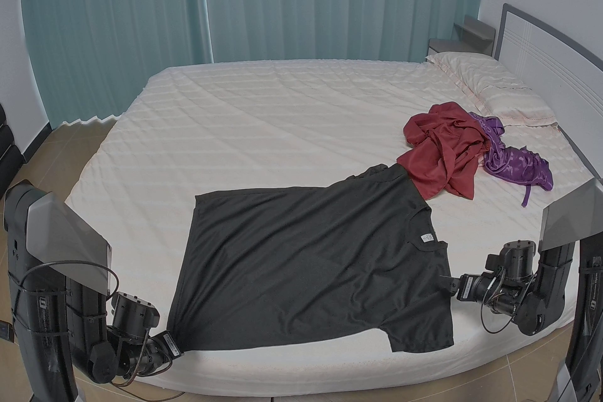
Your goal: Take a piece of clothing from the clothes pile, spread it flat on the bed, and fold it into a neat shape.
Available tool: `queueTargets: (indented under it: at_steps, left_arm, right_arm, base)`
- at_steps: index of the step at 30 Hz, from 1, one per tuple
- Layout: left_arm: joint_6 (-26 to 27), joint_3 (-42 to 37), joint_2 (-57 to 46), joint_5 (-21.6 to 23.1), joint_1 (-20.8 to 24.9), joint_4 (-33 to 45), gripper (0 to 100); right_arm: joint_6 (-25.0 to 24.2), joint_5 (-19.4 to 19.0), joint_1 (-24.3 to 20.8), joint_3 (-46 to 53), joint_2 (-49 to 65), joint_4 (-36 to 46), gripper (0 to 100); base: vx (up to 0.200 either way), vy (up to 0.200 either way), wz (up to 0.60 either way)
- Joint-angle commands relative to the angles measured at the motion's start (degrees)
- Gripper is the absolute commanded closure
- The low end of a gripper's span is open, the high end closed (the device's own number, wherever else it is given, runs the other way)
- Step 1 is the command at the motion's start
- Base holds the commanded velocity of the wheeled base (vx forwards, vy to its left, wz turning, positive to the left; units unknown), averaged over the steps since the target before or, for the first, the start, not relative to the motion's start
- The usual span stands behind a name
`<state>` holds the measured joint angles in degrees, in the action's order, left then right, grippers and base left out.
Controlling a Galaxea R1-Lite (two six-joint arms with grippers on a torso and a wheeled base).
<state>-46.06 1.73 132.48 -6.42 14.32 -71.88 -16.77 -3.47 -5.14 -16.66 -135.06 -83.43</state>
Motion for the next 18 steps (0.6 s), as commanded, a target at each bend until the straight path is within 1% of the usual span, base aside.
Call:
queueTargets:
  at_steps: [1,5,7,8,11,14,18]
  left_arm:
    - [0.09,0.03,0.15,0.01,0.00,-0.02,100]
    - [0.09,0.03,0.15,0.01,0.00,-0.02,100]
    - [0.09,0.03,0.15,0.01,0.00,-0.02,100]
    - [0.09,0.11,0.15,0.10,0.00,-0.11,100]
    - [0.09,0.11,0.15,0.27,0.00,-0.11,100]
    - [0.09,0.11,0.15,0.27,0.00,-0.11,100]
    - [0.09,0.11,0.15,0.27,0.00,-0.11,100]
  right_arm:
    - [-0.45,-1.45,1.37,4.62,4.54,-0.06,0]
    - [-1.16,-7.60,-2.33,12.27,5.86,-0.85,0]
    - [-1.16,-7.60,-2.33,12.27,5.86,-0.85,0]
    - [-1.16,-8.13,-4.79,14.56,3.66,-1.03,0]
    - [-1.16,-8.13,-6.11,15.35,0.94,-1.12,0]
    - [-0.63,-8.04,-6.46,15.70,-1.43,-1.56,0]
    - [-0.01,-7.95,-6.72,16.66,-5.13,-4.11,0]
  base:
    - [0.000,0.000,0.00]
    - [0.000,0.000,0.00]
    - [0.000,0.000,0.00]
    - [0.000,0.000,0.00]
    - [0.000,0.000,0.00]
    - [0.000,0.000,0.00]
    - [0.000,0.000,0.00]
